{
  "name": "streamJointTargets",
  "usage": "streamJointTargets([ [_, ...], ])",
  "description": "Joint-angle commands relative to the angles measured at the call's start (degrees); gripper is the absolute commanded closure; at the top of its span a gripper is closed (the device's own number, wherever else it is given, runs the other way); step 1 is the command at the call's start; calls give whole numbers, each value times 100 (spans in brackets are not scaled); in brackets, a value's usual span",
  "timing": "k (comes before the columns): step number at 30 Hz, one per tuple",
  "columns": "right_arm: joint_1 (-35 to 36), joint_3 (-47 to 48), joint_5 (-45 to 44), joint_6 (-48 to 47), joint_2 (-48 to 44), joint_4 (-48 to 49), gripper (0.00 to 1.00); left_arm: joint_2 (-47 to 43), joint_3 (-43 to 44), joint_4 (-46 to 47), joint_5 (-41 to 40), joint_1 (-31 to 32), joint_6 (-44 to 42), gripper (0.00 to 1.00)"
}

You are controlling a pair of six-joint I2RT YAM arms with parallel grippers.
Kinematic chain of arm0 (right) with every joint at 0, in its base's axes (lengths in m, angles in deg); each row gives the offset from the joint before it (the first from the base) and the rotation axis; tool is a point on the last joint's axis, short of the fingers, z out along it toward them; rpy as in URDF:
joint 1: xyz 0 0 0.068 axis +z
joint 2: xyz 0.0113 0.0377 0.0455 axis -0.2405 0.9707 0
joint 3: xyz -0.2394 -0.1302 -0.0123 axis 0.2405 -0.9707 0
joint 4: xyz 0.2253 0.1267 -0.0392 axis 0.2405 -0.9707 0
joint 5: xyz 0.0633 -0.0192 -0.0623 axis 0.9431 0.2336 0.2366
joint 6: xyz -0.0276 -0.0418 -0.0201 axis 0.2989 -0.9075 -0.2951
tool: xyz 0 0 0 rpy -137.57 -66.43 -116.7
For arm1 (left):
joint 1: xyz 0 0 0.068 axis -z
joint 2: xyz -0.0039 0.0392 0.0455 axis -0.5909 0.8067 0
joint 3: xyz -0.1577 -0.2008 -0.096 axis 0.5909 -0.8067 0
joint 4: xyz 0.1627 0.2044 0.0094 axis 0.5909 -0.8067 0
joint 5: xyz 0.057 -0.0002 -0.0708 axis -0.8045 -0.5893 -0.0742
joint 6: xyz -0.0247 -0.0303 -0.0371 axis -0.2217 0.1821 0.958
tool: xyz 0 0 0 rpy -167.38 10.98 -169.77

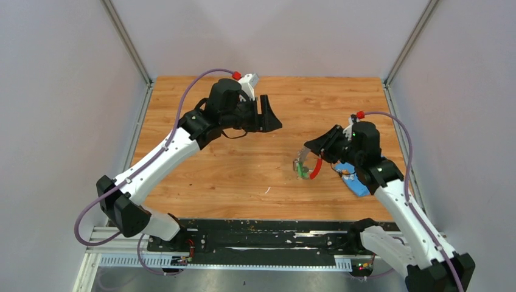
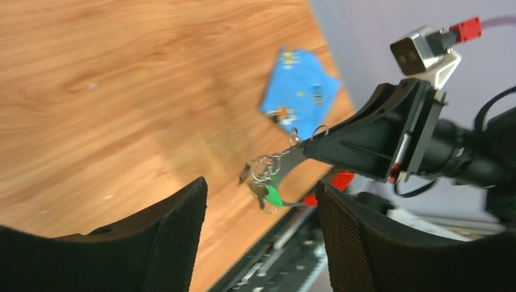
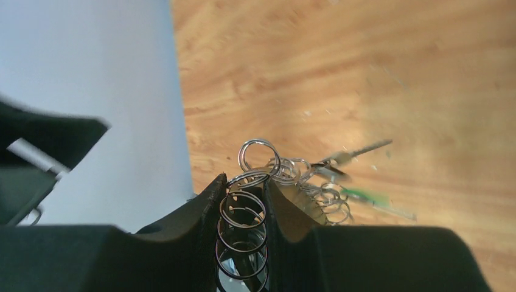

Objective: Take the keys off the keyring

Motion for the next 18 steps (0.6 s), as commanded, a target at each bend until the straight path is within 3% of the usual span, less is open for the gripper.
streamJointTargets([
  [1, 266, 239, -364, 704, 615, -1113, 99, -480, -532, -689, -1282, 417, -1604, 34],
  [8, 890, 1146, -1006, 1679, 1526, -1745, 99, -1253, -2133, 967, -2686, 1833, -1861, 41],
  [14, 1068, 2239, -1066, 2315, 2441, -3127, 99, -1060, -2138, 1407, -3716, 2722, -2583, 36],
  [18, 1125, 2451, -1034, 2651, 2557, -3253, 99, -749, -2115, 1591, -4129, 3041, -2967, 34],
])
